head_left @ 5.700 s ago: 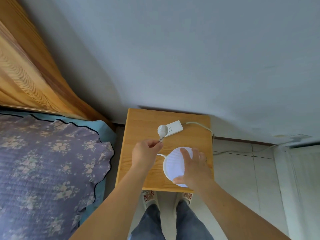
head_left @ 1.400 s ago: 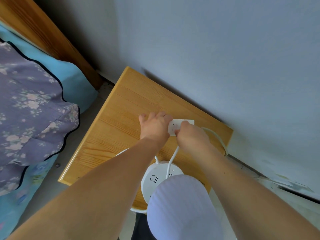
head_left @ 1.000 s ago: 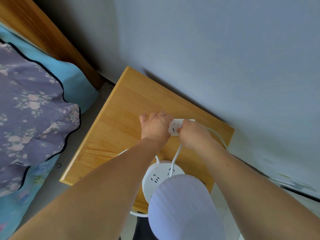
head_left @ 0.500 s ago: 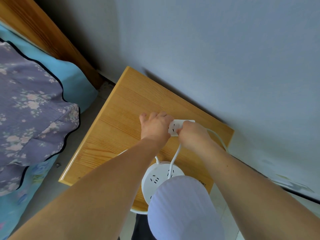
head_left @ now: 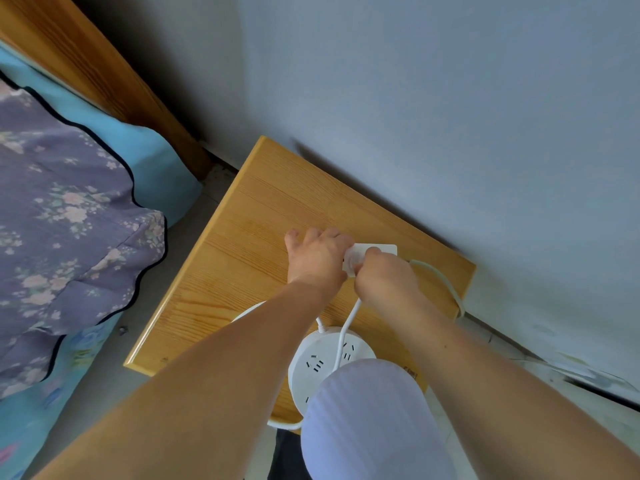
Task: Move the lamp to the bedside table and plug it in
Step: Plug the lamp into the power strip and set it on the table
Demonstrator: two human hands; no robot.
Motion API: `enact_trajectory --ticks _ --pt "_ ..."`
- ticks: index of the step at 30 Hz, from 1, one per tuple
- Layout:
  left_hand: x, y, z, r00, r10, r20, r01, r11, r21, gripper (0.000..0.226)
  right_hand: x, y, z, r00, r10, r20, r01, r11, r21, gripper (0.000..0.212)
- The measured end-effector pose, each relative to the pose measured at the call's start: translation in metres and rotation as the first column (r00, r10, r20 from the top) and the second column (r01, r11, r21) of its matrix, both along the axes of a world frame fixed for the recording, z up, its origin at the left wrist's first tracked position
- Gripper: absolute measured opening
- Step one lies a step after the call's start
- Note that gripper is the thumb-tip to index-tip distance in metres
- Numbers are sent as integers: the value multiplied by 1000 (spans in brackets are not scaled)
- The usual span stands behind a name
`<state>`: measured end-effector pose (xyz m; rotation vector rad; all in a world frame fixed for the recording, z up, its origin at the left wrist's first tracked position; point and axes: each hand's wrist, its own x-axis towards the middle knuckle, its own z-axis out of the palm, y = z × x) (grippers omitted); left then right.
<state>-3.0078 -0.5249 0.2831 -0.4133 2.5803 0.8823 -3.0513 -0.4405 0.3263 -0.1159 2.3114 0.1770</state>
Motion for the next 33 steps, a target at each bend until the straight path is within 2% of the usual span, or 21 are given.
enact_trajectory --ticks 4,12,18,22,33 --pt "0 0 -1 1000 4 -1 -4 1000 0 43 2 2 1 1000 -16 -20 14 997 -80 25" --pt "0 1 1 1000 6 4 -6 1000 6 42 7 6 -7 997 -8 -72 1 995 -100 23" --pt "0 1 1 1000 17 -4 -17 1000 9 41 -1 1 -10 999 6 -43 -6 1000 7 27" --pt "0 1 -1 1000 -2 -6 2 1000 -15 43 16 10 -8 988 4 -154 -25 990 -139 20" --pt "-3 1 10 997 -81 14 82 989 -123 43 1 14 -17 998 -62 -18 60 996 -67 23"
